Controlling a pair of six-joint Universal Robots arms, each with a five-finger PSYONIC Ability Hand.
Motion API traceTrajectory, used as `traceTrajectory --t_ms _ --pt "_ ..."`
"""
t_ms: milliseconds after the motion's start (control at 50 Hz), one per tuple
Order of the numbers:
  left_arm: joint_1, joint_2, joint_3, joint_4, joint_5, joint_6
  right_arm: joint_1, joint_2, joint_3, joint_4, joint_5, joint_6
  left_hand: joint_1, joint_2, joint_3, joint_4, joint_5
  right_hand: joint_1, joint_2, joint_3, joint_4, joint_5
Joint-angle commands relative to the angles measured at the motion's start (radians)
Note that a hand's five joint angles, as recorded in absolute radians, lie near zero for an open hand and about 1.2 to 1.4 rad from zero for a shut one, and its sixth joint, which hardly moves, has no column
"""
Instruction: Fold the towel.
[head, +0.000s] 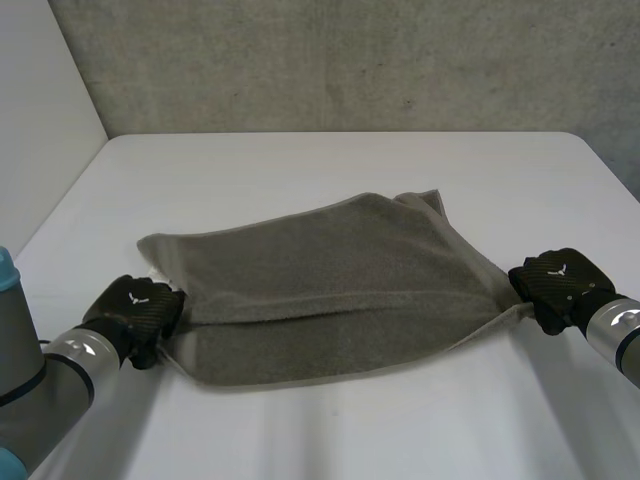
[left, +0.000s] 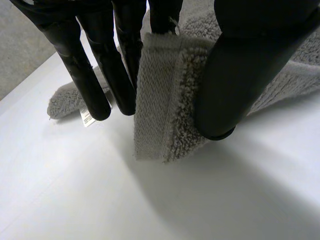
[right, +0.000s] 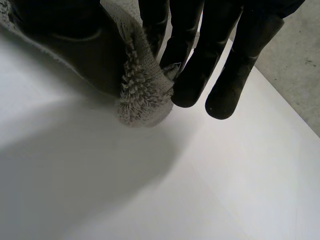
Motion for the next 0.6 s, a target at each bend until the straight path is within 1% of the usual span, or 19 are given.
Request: traceTrajectory --t_ms 20,160,200,220,240,260,280,300,340,360,380,400,420,440,460,480,520,580,600 --pt "0.015 -0.049 0.012 0.065 0.000 0.000 -0.001 -0.007 -0.003 0.003 0.002 0.002 0.473 0.476 0.476 0.476 0.480 0.053 0.060 0.061 0.055 0.053" --pt "0.016 0.013 0.060 0.100 -0.003 -0.008 -0.009 -0.055 -0.026 0.026 0.002 0.020 0.474 0.476 0.477 0.476 0.480 0.053 0.060 0.061 0.055 0.053" --pt "0.010 0.078 0.089 0.097 -0.004 -0.021 -0.001 -0.200 -0.057 0.077 0.002 0.022 0.474 0.476 0.477 0.476 0.480 0.053 0.060 0.061 0.055 0.053" --pt "0.005 0.148 0.115 0.097 -0.004 -0.046 -0.001 -0.201 -0.057 0.078 0.002 0.022 0.474 0.476 0.477 0.476 0.480 0.053 0.060 0.061 0.055 0.053" --pt "0.004 0.215 0.149 0.098 -0.004 -0.086 0.002 -0.277 -0.086 0.117 0.002 0.026 0.474 0.476 0.477 0.476 0.480 0.053 0.060 0.061 0.055 0.053" --pt "0.004 0.216 0.149 0.098 -0.004 -0.086 0.002 -0.277 -0.086 0.118 0.002 0.026 0.474 0.476 0.477 0.476 0.480 0.053 0.060 0.061 0.055 0.053" --pt "0.002 0.281 0.193 0.097 -0.006 -0.135 0.004 -0.343 -0.131 0.150 0.002 0.034 0.474 0.476 0.477 0.476 0.480 0.053 0.060 0.061 0.055 0.053" --pt "0.002 0.282 0.193 0.097 -0.006 -0.135 -0.001 -0.393 -0.190 0.180 0.002 0.052 0.474 0.476 0.477 0.476 0.480 0.053 0.060 0.061 0.055 0.053" --pt "0.002 0.390 0.306 0.077 -0.007 -0.246 -0.007 -0.435 -0.257 0.209 0.002 0.077 0.474 0.476 0.477 0.476 0.480 0.053 0.060 0.061 0.055 0.053" --pt "0.002 0.391 0.307 0.077 -0.007 -0.247 -0.012 -0.464 -0.332 0.242 0.001 0.111 0.474 0.476 0.477 0.476 0.480 0.053 0.060 0.061 0.055 0.053" --pt "0.004 0.430 0.362 0.048 -0.004 -0.289 -0.012 -0.465 -0.333 0.242 0.001 0.111 0.474 0.476 0.477 0.476 0.480 0.053 0.060 0.061 0.055 0.053" --pt "0.011 0.457 0.412 0.013 -0.004 -0.326 -0.024 -0.487 -0.421 0.284 0.001 0.149 0.474 0.476 0.477 0.476 0.480 0.053 0.060 0.061 0.055 0.053" --pt "0.011 0.457 0.413 0.013 -0.004 -0.327 -0.024 -0.488 -0.422 0.285 0.001 0.149 0.474 0.476 0.477 0.476 0.480 0.053 0.060 0.061 0.055 0.053" --pt "0.015 0.471 0.458 -0.025 -0.004 -0.351 -0.041 -0.497 -0.511 0.344 0.001 0.178 0.474 0.476 0.477 0.476 0.480 0.053 0.060 0.061 0.055 0.053" --pt "0.015 0.471 0.459 -0.026 -0.004 -0.351 -0.058 -0.494 -0.600 0.419 -0.001 0.195 0.474 0.476 0.477 0.476 0.480 0.053 0.060 0.061 0.055 0.053" --pt "0.015 0.474 0.494 -0.062 -0.004 -0.365 -0.058 -0.494 -0.601 0.420 -0.001 0.195 0.474 0.476 0.477 0.476 0.480 0.053 0.060 0.061 0.055 0.053" --pt "0.016 0.471 0.514 -0.092 -0.004 -0.371 -0.068 -0.478 -0.742 0.574 -0.015 0.198 0.474 0.476 0.477 0.476 0.480 0.053 0.060 0.061 0.055 0.053" --pt "0.016 0.458 0.516 -0.122 -0.003 -0.373 -0.068 -0.449 -0.787 0.642 -0.024 0.197 0.474 0.476 0.477 0.476 0.480 0.053 0.060 0.061 0.055 0.053" --pt "0.015 0.445 0.506 -0.130 -0.003 -0.370 -0.070 -0.401 -0.817 0.700 -0.025 0.195 0.474 0.476 0.477 0.476 0.480 0.053 0.060 0.061 0.055 0.053"
